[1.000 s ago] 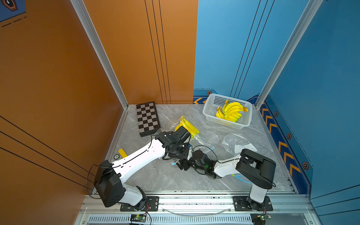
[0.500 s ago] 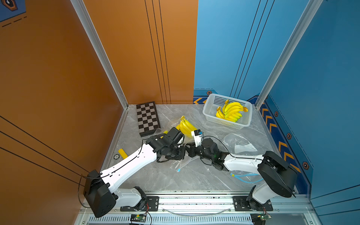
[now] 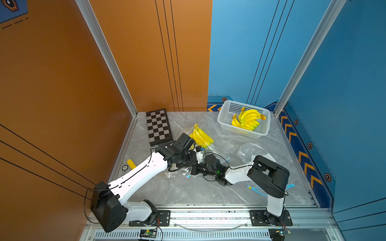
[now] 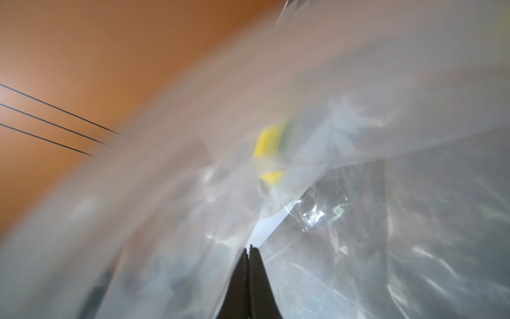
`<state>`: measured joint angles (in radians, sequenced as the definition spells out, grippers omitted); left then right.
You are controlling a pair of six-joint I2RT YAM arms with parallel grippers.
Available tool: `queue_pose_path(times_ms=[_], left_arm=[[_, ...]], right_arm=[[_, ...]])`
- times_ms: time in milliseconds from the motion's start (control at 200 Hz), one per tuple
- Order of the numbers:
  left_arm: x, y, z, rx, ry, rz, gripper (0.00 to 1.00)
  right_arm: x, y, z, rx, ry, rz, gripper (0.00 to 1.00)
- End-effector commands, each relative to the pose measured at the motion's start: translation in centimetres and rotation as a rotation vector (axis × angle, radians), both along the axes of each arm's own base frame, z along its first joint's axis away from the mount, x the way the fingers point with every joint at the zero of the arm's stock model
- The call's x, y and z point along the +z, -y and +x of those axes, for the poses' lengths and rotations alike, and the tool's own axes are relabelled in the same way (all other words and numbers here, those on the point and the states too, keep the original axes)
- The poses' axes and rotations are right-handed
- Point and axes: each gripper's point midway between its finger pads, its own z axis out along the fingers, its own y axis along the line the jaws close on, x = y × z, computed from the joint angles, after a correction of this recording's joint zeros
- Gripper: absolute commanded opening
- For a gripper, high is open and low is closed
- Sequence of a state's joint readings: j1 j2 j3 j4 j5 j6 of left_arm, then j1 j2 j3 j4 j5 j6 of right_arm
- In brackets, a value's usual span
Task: Open the zip-top bag and take out the banana
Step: Adjust the zipper food storage bag at the center of the board.
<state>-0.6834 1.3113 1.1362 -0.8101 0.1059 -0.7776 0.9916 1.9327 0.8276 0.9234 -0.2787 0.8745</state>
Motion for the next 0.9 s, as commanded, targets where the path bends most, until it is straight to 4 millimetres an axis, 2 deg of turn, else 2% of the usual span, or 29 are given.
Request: queue_pose_path(times_ms=[0, 75, 115, 130, 215, 270, 496, 541, 556, 656, 736, 796, 891], left_arm=[[5.3, 4.0, 1.8, -0.04, 0.119, -0.191, 0.0], [6.4, 3.7, 2.4, -0.024, 0.16, -0.187, 0.0], [6.6, 3.4, 2.6, -0.01, 0.177, -0.179, 0.0], [6.7, 3.3, 2.7, -0.003, 0.181, -0.177, 0.0], [6.5, 2.2, 2.8, 0.051, 0.194, -0.161, 0.0], [6.4, 1.5, 2.8, 0.081, 0.202, -0.153, 0.0], [6.7, 0.7, 3.3, 0.104, 0.209, -0.172, 0.0], [6.7, 0.6, 3.6, 0.105, 0.204, -0.177, 0.0], [6.8, 0.6, 3.6, 0.105, 0.204, -0.179, 0.0], [7.2, 0.2, 4.0, 0.109, 0.216, -0.185, 0.0], [7.3, 1.3, 3.7, 0.047, 0.184, -0.224, 0.0], [7.2, 3.3, 3.0, -0.046, 0.142, -0.261, 0.0], [7.5, 6.3, 1.5, -0.183, 0.138, -0.275, 0.0]], right_arm=[[-1.7, -1.1, 0.2, -0.042, -0.04, 0.017, 0.0], [-2.4, -1.2, 0.5, -0.055, -0.055, 0.051, 0.0], [-1.6, -1.3, 0.6, -0.055, -0.04, 0.085, 0.0], [-2.7, -1.2, 0.6, -0.063, -0.047, 0.074, 0.0], [-1.4, -0.4, 0.8, -0.112, 0.001, 0.187, 0.0], [-1.5, -0.4, 0.5, -0.1, 0.009, 0.203, 0.0], [-3.3, -2.2, -2.9, 0.084, 0.128, -0.012, 0.0], [-4.4, -2.3, -3.6, 0.121, 0.153, -0.07, 0.0], [-3.4, -2.3, -3.8, 0.133, 0.178, -0.069, 0.0], [-4.2, -2.0, -5.3, 0.215, 0.281, -0.184, 0.0], [-4.8, -2.0, -6.4, 0.317, 0.338, -0.27, 0.0], [-4.9, -2.0, -6.5, 0.37, 0.375, -0.329, 0.0], [-4.4, -2.0, -5.3, 0.377, 0.408, -0.395, 0.0]])
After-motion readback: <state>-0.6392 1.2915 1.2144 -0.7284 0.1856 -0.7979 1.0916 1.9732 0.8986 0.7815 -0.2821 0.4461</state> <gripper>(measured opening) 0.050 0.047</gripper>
